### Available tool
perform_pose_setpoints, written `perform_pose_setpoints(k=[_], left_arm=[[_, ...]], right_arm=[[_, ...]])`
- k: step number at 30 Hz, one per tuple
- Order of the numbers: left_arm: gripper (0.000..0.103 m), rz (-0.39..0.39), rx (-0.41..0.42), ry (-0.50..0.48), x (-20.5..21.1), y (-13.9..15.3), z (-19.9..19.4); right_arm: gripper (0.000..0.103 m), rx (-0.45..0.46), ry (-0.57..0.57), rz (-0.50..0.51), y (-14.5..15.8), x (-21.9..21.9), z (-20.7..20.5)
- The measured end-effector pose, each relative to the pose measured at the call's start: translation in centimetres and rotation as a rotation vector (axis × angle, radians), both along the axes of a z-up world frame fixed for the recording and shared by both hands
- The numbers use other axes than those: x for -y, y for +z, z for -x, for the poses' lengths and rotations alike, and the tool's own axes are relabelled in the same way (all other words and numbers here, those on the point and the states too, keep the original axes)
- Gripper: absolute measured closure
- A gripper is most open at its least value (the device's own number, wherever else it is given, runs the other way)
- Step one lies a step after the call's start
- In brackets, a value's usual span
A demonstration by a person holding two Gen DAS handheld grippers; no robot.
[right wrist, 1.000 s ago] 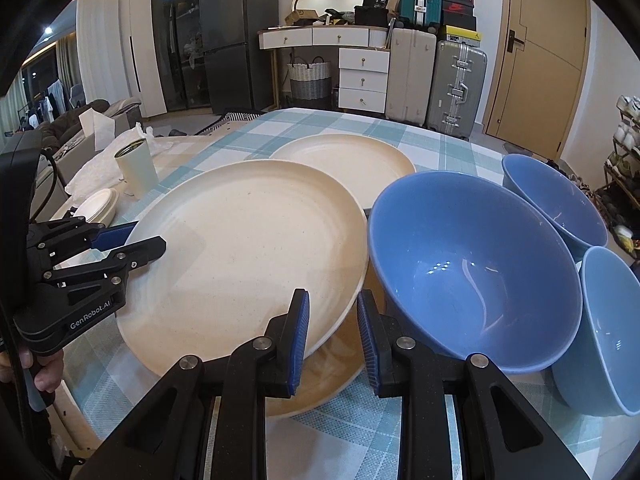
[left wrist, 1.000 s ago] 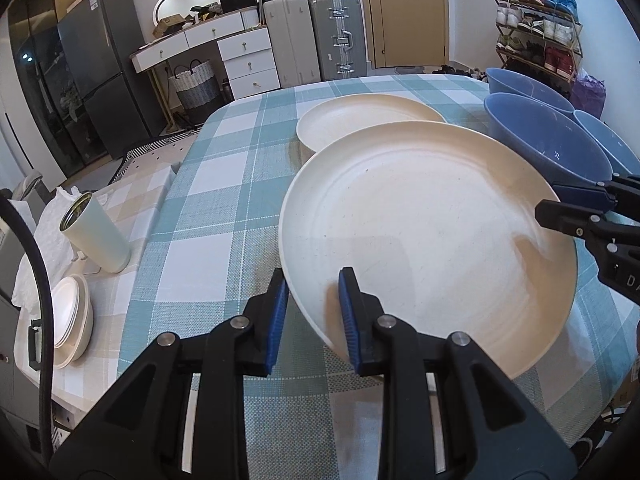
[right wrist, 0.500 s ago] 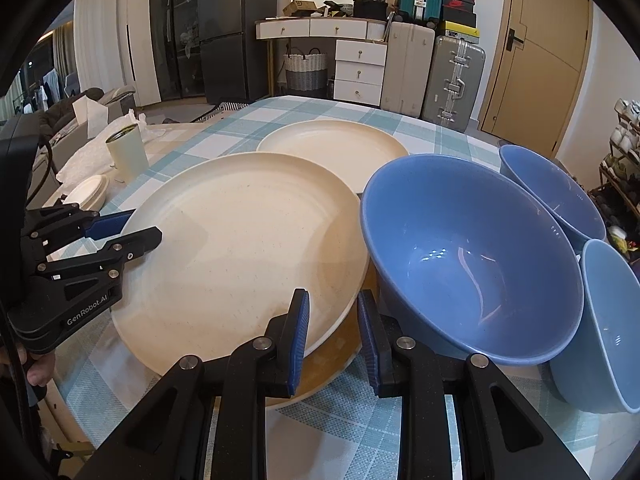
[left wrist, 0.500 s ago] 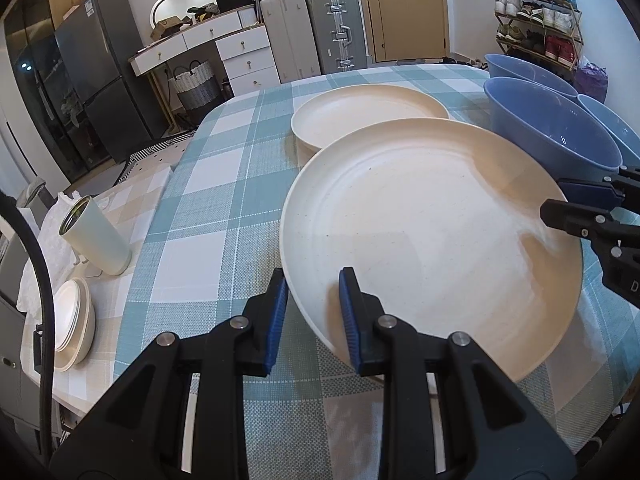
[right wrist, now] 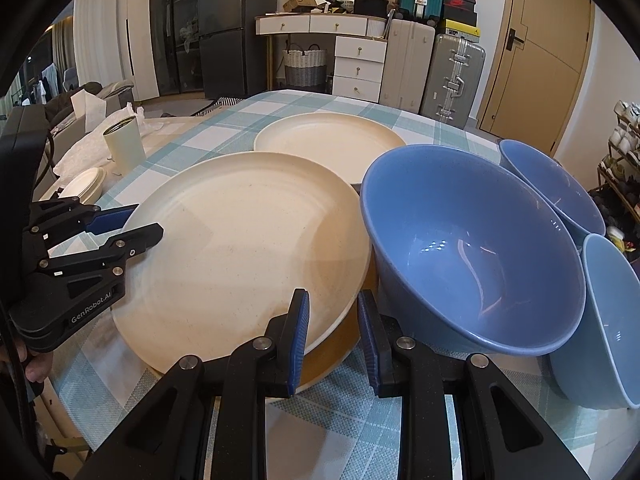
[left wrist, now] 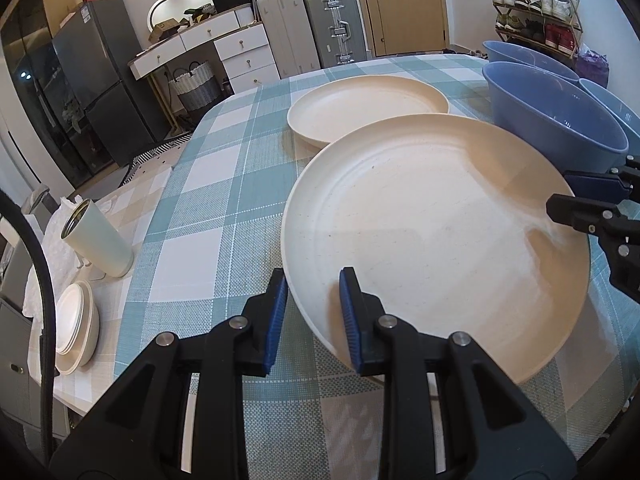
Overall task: Organize plates and bowls
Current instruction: 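Lower the held plate onto another cream plate and open the left gripper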
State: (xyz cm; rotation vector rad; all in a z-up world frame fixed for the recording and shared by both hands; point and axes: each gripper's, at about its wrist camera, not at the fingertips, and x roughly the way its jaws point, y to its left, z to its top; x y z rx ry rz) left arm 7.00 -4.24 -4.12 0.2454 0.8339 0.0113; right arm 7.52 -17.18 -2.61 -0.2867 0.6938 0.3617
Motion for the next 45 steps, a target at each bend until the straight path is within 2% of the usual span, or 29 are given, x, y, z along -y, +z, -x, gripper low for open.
perform_pose_setpoints(k=[15,27,37,45], left_arm=[[0.079,-0.070,-0.001,-0.021,1.1,-0.9,-0.1],[0.078,-0.093,-0.014,-0.041,1.3,-1.5,0.3],[0.076,-0.076,-0.023,-0.043,1.2,-1.5,0.4],[0.069,-0.012,-0.038,-0.049,0.6,-1.3,0.2]], right_arm=[[0.078,-0.011,-0.013,0.011,-0.9,0.1,-0.3],[0.078,-0.014,-0.023,0.041,-1.8,-0.2,-0.4],[0.078,-0.021,-0.027,0.034,-2.0,0.0,-0.5],[0.076,-0.027,-0.025,0.031,-2.0,0.0,-0.5]])
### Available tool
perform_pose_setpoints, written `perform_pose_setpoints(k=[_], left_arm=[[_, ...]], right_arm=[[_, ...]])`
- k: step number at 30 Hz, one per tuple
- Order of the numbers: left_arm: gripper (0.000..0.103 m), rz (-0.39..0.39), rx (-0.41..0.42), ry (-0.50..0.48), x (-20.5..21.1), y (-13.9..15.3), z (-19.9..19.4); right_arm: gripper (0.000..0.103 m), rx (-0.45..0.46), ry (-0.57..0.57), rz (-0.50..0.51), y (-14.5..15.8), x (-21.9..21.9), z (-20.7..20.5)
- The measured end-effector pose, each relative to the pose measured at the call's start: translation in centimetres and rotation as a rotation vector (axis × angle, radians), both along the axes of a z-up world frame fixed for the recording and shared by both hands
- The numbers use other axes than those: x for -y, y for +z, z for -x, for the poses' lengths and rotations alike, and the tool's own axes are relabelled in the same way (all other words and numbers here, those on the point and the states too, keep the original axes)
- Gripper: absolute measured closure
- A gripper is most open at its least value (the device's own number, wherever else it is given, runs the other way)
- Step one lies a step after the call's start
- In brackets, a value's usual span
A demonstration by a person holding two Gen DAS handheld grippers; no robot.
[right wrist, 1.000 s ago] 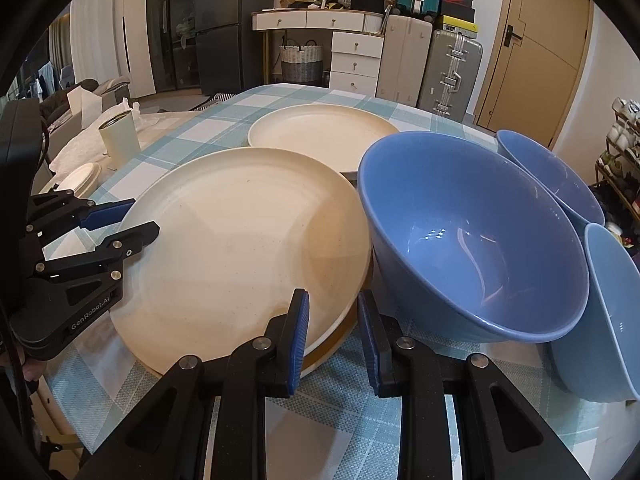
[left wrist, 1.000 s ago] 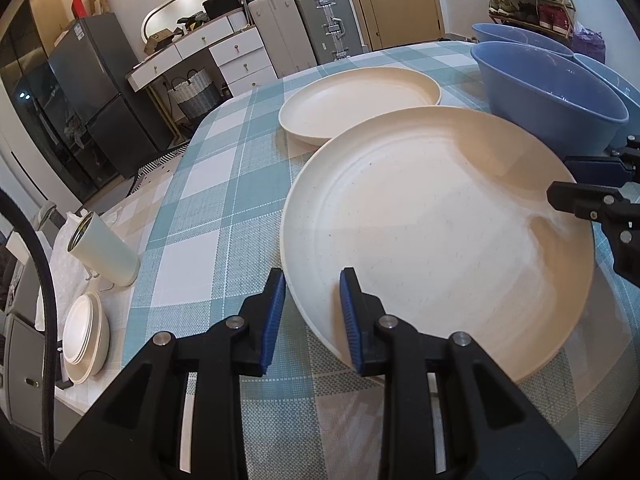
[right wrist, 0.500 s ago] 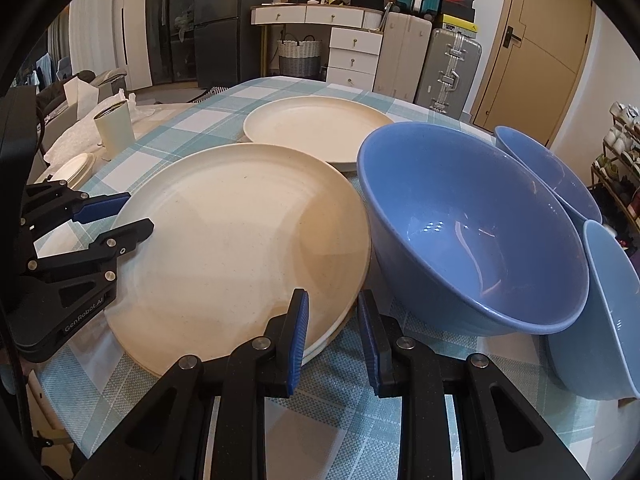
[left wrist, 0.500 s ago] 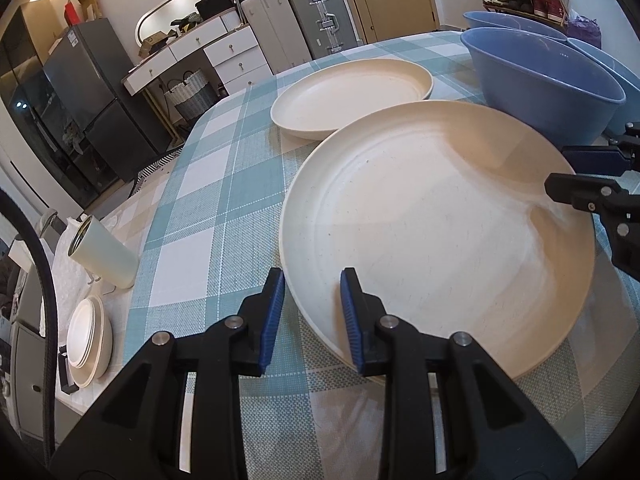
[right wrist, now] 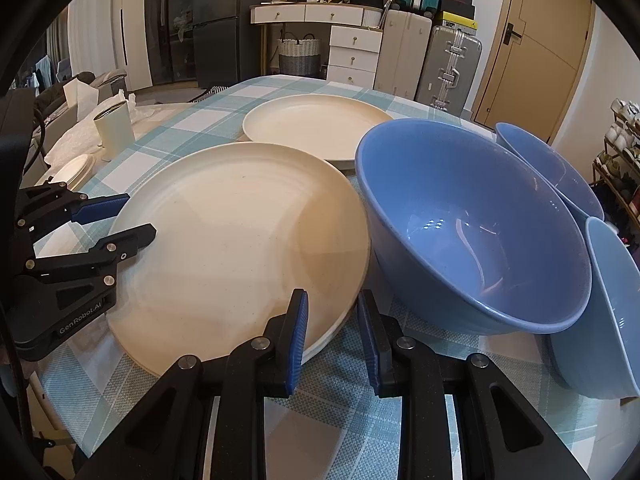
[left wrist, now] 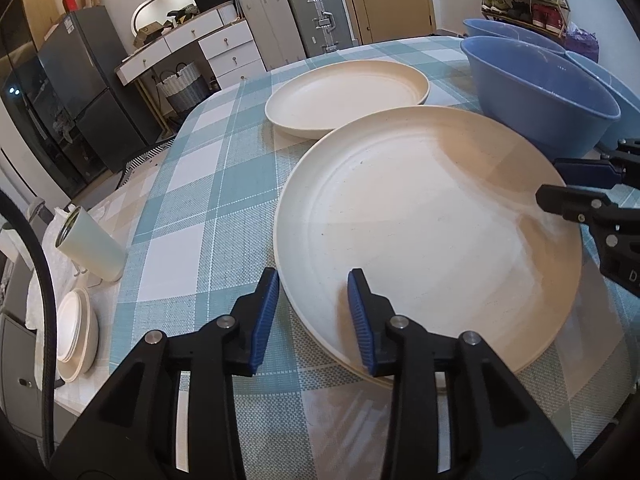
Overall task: Organize plates and bowls
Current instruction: 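Lower the held plate onto another cream plate and open the left gripper, then withdraw the open left gripper from the stacked plates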
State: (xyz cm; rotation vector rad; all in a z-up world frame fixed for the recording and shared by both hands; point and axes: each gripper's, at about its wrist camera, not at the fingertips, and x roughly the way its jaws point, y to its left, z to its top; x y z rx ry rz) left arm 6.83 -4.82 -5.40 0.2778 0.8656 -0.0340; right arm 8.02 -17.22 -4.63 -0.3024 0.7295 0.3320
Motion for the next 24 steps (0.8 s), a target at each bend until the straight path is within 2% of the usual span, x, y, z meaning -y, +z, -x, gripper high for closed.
perform_pose_setpoints(k=[2,5,8,12,22,23,24], left_arm=[[0.063,0.027,0.000,-0.001,-0.2,0.3,0.0],[0.045,0.064,0.014,0.001,-0.6,1.0,0.1],[0.026,0.095,0.040,0.002,-0.9,2.0,0.5],[0.026,0.137,0.065,0.004,-1.3,3.5,1.0],[0.020,0.211,0.081,0.052,-3.0,5.8,1.7],[0.017,0.212,0.083,0.055,-3.1,5.8,1.7],[0.005,0.214,0.084,0.061,-3.2,6.0,1.7]], right_arm=[[0.074,-0.003,0.004,-0.006,0.0,0.0,0.1],[0.069,0.000,0.017,-0.015,0.3,0.0,0.3],[0.052,0.010,0.033,-0.049,0.9,0.1,0.9],[0.030,0.023,0.060,-0.112,2.0,-0.1,1.9],[0.004,0.081,0.110,-0.174,5.0,-0.2,3.4],[0.003,0.084,0.112,-0.174,5.2,-0.3,3.3],[0.002,0.088,0.117,-0.176,5.5,-0.4,3.3]])
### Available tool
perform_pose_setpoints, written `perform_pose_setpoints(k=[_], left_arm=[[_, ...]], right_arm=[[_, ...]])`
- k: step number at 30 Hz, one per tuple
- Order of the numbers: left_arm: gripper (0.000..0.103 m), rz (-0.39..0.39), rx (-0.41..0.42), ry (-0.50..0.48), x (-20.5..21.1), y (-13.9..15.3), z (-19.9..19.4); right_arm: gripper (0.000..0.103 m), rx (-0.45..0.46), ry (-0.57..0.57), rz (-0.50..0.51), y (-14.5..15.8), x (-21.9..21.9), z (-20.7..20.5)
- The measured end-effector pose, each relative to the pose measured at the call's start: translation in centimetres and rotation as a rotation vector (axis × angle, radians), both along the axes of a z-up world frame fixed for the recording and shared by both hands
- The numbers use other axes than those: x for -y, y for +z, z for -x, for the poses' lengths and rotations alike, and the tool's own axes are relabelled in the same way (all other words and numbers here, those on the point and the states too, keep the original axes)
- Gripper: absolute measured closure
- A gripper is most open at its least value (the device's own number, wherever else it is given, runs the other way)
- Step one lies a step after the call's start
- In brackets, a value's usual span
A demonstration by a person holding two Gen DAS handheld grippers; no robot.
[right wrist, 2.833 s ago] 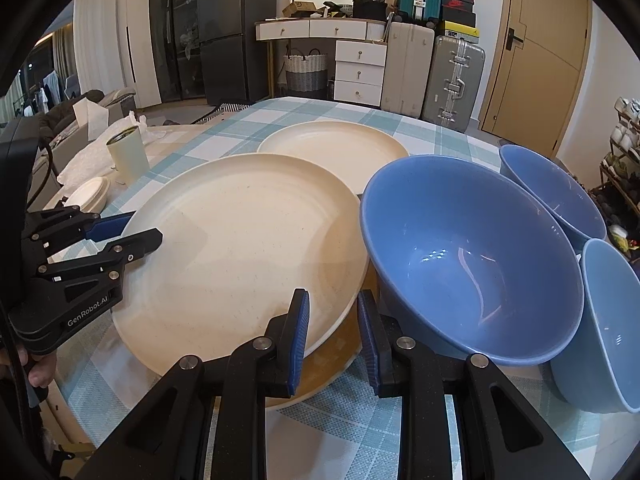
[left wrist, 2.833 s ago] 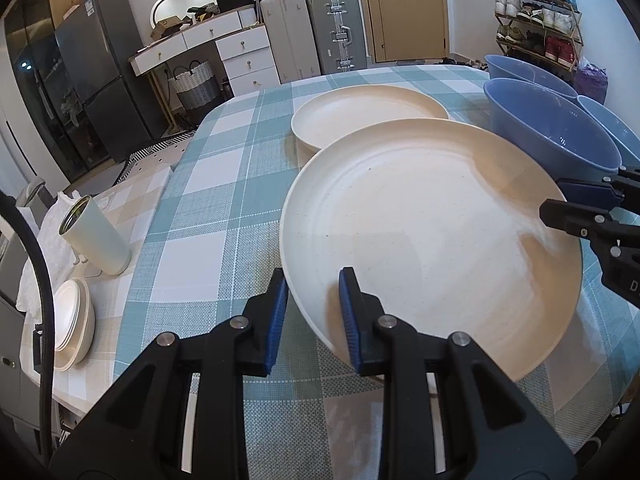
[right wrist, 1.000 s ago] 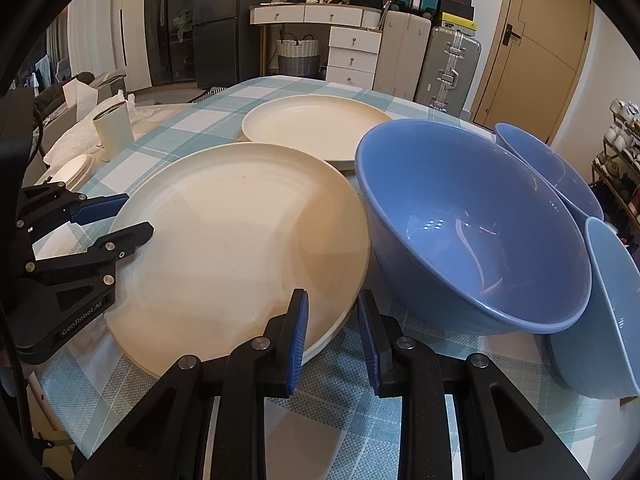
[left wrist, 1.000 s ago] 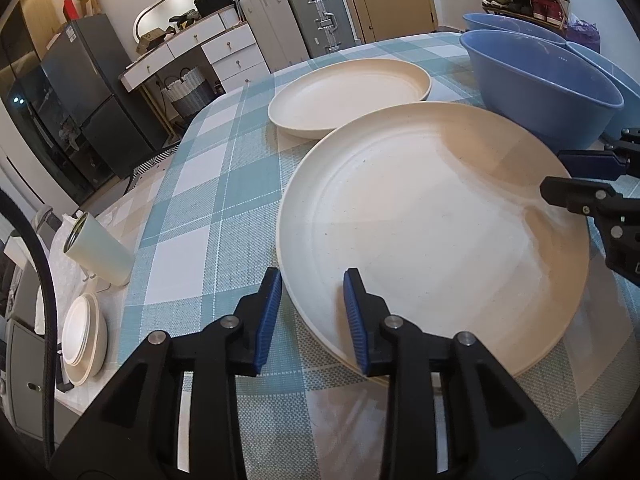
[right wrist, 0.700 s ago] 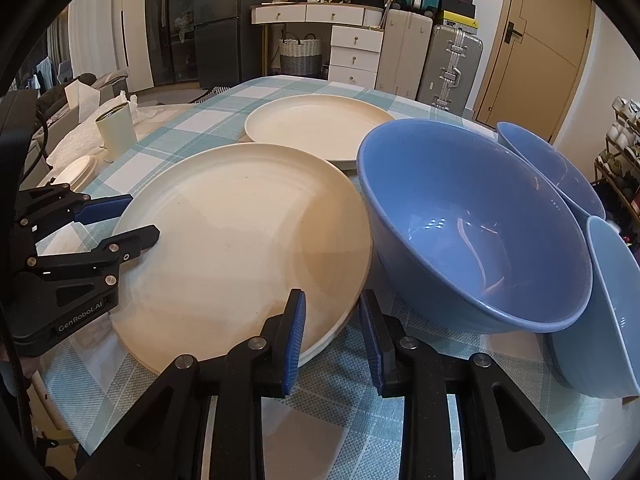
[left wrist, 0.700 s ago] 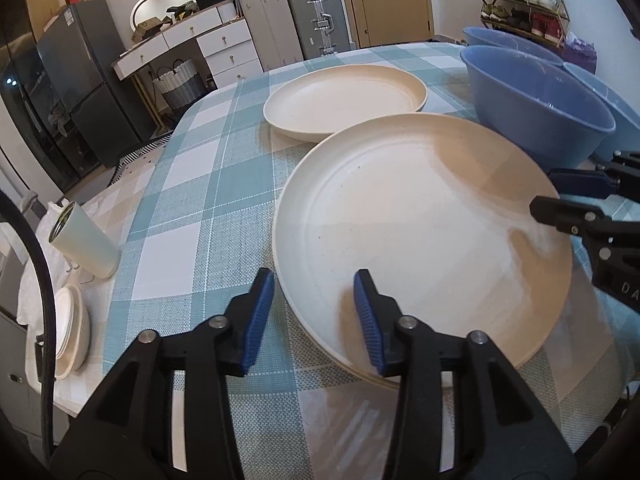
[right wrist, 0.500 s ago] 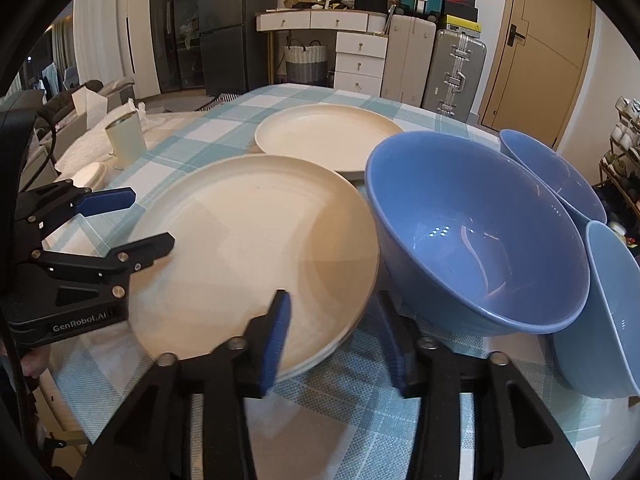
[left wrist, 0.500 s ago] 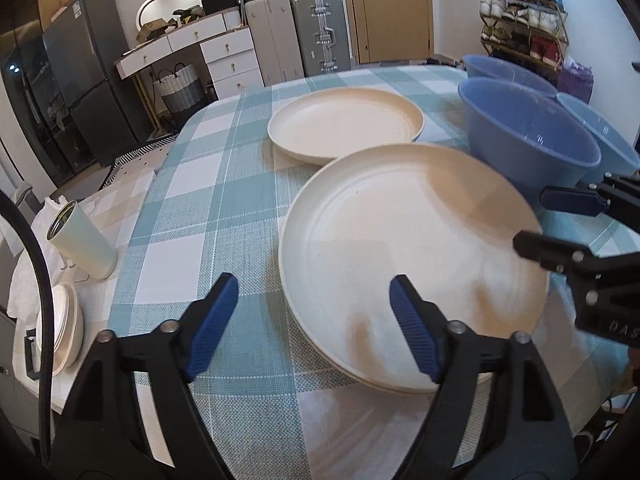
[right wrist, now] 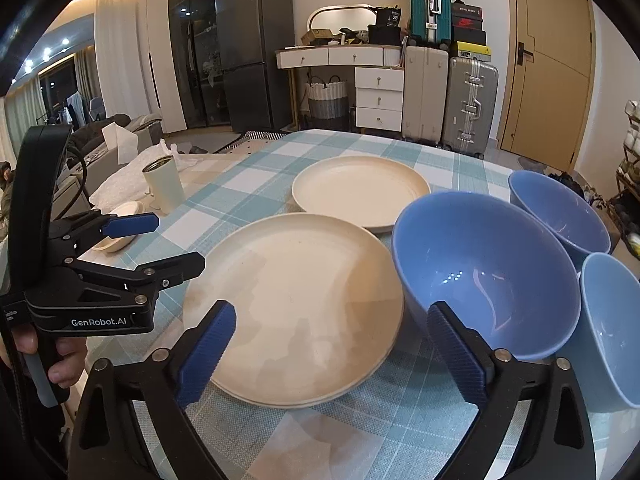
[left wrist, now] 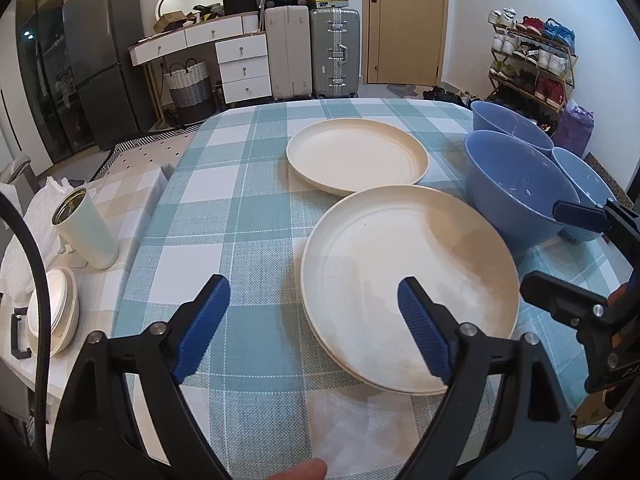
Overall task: Organize plates and bowls
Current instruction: 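Withdraw the open left gripper from the stacked plates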
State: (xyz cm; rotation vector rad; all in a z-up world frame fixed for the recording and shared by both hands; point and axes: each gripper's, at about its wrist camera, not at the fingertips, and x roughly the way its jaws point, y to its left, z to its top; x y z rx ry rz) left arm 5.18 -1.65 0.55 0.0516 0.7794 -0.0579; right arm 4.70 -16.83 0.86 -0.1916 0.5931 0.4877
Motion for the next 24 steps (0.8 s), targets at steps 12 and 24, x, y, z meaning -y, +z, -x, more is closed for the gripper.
perform_pose_setpoints(k=[12,24], left_arm=[[0.002,0.035,0.037,0.028,-0.4,1.9,-0.1],[0.002,0.054,0.056,0.064,-0.6,4.5,-2.7]], right_arm=[[0.001,0.026,0.063,-0.005,2.7,0.0,-1.6],[0.001,-0.010,0.055,-0.049,4.8,1.3,-5.3]])
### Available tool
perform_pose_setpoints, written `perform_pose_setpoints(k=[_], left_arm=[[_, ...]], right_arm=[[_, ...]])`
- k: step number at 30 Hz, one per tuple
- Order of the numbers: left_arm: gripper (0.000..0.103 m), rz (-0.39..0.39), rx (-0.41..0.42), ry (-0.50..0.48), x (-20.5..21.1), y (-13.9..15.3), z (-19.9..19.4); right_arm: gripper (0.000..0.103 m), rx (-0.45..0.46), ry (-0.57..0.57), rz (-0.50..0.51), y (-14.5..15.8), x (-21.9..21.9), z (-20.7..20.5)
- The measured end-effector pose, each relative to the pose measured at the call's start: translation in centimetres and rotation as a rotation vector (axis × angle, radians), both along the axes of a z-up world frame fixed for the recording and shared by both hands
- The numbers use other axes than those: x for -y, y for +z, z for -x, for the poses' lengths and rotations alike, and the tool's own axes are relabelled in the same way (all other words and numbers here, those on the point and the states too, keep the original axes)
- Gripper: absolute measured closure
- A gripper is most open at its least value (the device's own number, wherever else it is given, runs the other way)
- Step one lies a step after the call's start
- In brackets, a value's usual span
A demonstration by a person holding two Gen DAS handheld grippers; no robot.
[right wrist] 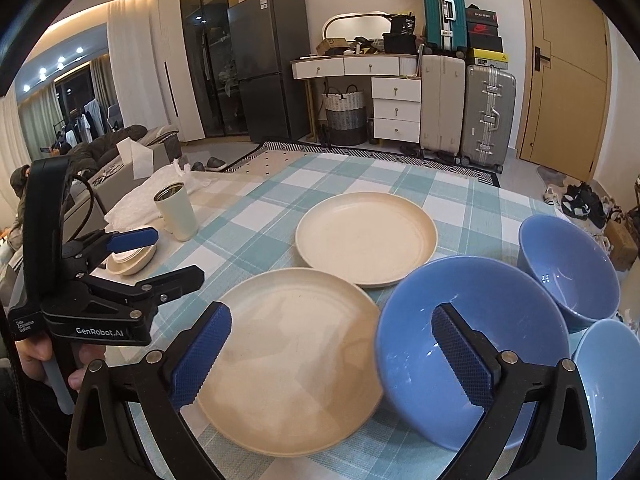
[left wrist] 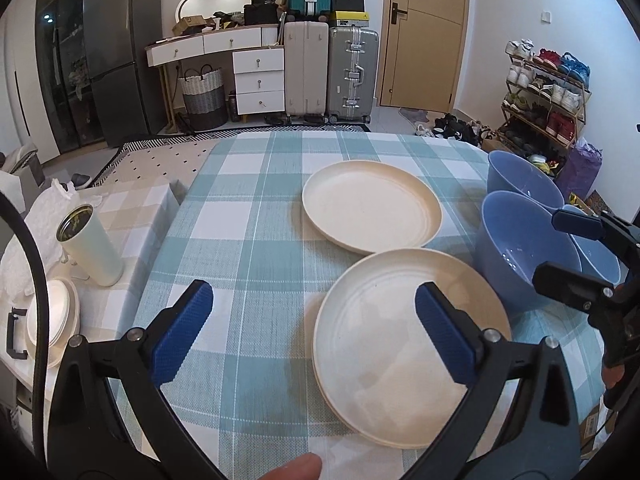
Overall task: Organize plates and bowls
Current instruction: 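Withdraw the open left gripper from the stacked plates, then move both open grippers to the rim of the remaining cream plate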
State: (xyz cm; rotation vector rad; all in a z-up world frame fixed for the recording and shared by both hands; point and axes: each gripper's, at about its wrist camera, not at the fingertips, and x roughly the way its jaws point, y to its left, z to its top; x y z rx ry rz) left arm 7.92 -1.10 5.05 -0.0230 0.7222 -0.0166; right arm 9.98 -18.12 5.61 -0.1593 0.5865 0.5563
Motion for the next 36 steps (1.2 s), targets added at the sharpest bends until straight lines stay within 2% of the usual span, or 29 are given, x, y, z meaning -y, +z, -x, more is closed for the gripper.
perform_pose_setpoints(k=[8,23,36], left_arm=[[0.002,-0.006,-0.013,-0.005,0.9,1.0,-2.3],[0.002,0.007,-0.035,0.000,0.8,0.9,-6.2],[0.002,0.003,-0.071,0.015,0.3,0.3,-9.3]], right_arm=[[0.001,-0.003,-0.046,0.004,1.1,1.4,-2.5],[0.001,0.004,-0.068,0.029,2.2,1.5,-6.0],[0.001,-0.033,-0.094,0.056,2.7,1.6,-9.4]])
